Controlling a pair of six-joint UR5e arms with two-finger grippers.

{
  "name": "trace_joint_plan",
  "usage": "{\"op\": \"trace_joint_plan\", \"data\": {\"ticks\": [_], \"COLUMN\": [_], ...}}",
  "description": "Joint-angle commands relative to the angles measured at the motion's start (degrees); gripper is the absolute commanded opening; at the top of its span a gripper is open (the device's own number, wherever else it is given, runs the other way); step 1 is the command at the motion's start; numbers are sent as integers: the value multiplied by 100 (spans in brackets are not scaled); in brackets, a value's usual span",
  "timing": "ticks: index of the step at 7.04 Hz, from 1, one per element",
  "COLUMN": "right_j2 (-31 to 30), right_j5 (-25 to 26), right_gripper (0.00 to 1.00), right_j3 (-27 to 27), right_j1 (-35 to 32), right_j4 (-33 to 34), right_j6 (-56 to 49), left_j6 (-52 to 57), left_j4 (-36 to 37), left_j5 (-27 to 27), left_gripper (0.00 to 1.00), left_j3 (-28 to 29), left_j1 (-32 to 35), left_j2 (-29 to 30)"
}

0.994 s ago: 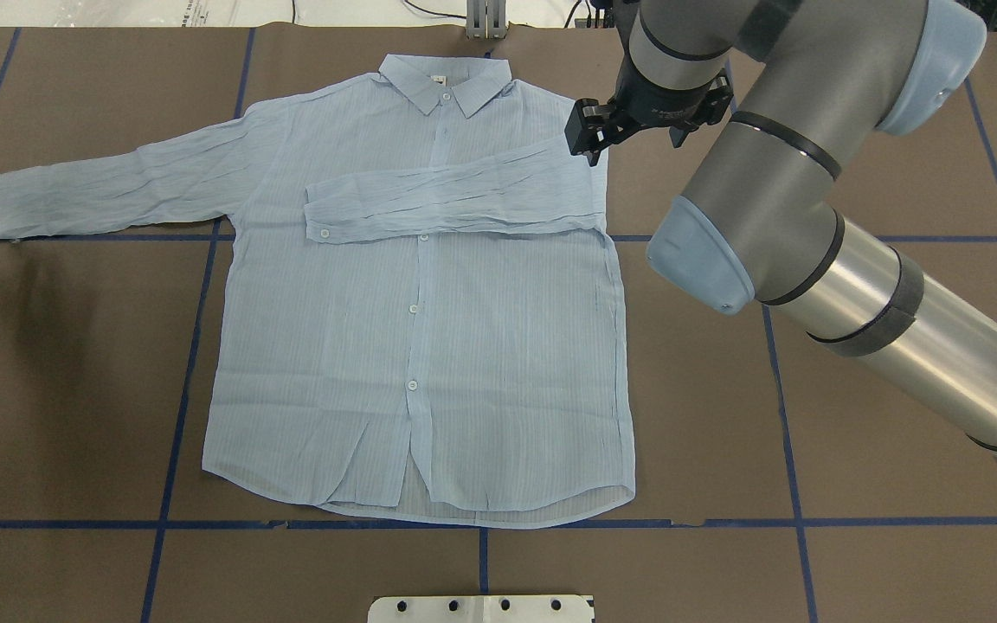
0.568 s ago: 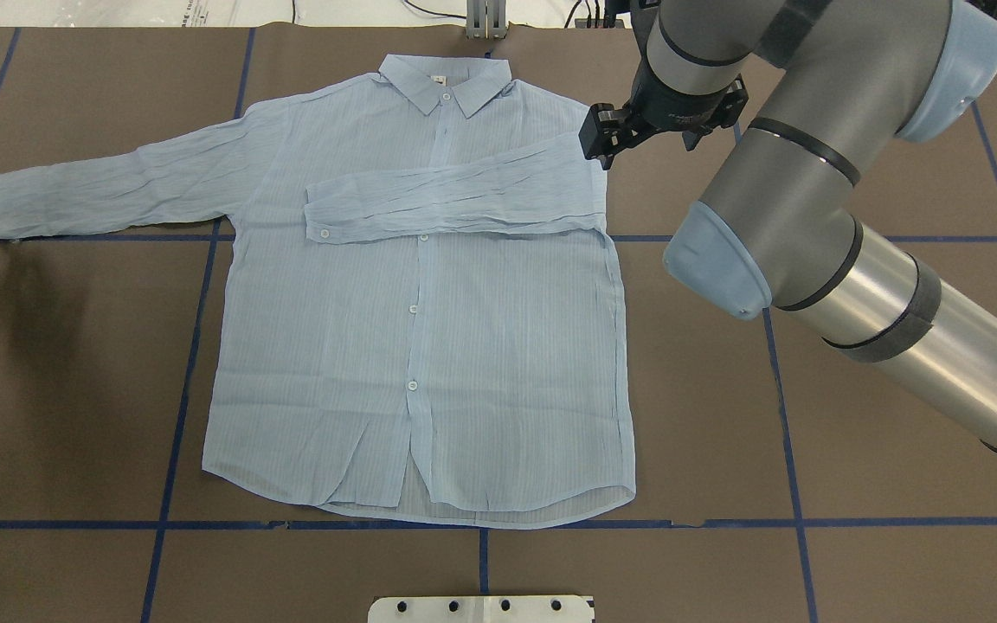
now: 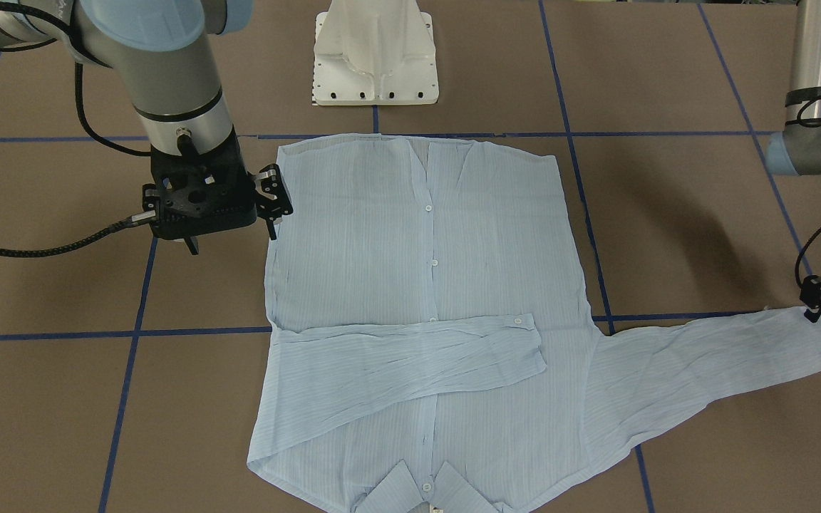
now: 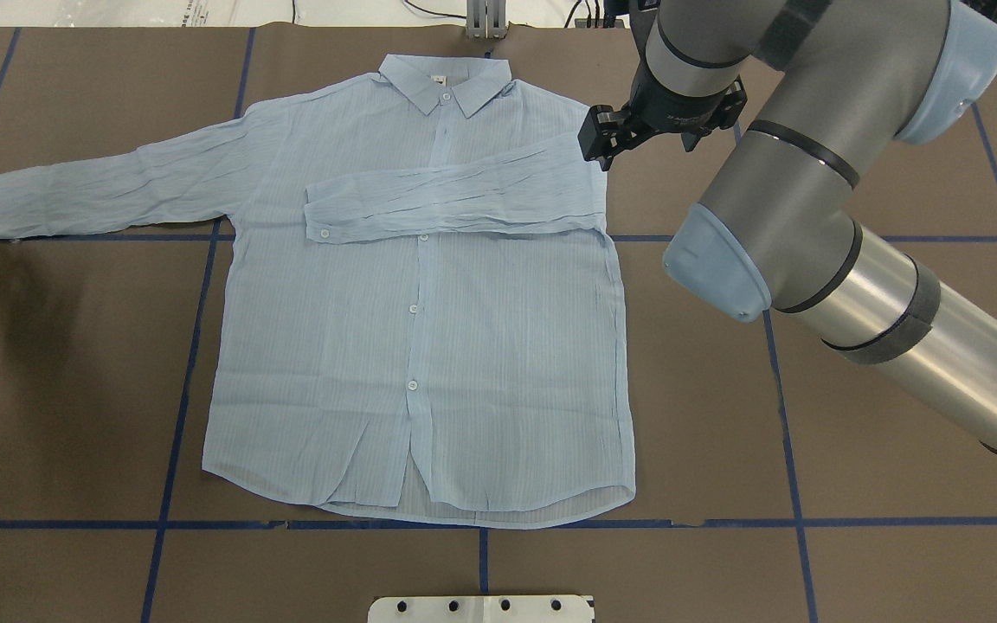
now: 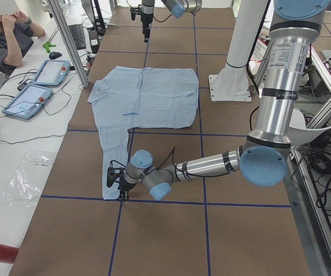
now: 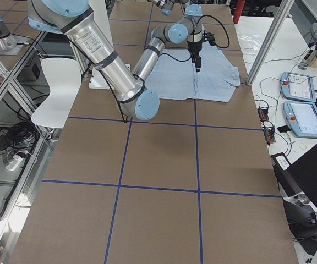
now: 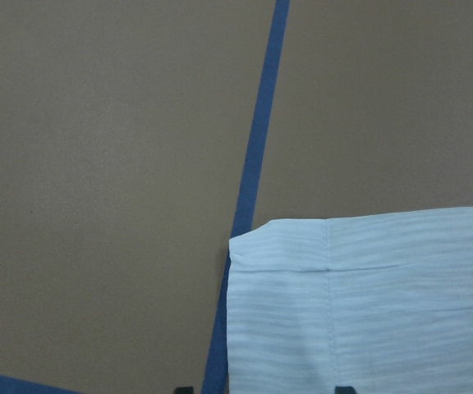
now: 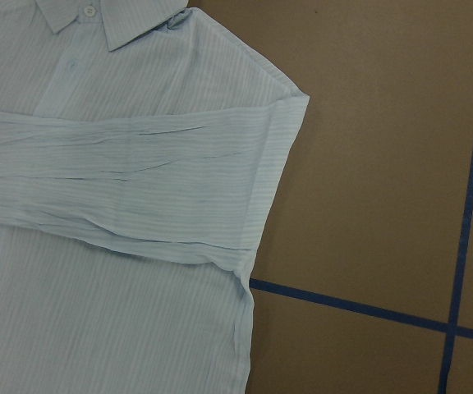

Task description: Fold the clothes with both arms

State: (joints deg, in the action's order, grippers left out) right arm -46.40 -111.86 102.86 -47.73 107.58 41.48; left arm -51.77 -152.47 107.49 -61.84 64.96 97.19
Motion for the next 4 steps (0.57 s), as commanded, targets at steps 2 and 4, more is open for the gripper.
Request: {"op": "trace_joint_plan", "data": {"ticks": [2,4], "right_j2": [-9,-44], "right_j5": [24,33], "right_gripper": [100,100], "right_j3": [-2,-2], "right_j1": [9,9], "right_j4": [0,0], "right_j6": [0,0], "left_j6": [0,0], "left_j4": [-2,-2], "left_j5": [0,0], "left_gripper": [53,53], "left_j3": [50,93], "left_j1": [0,0], "left_j2": [11,28]}}
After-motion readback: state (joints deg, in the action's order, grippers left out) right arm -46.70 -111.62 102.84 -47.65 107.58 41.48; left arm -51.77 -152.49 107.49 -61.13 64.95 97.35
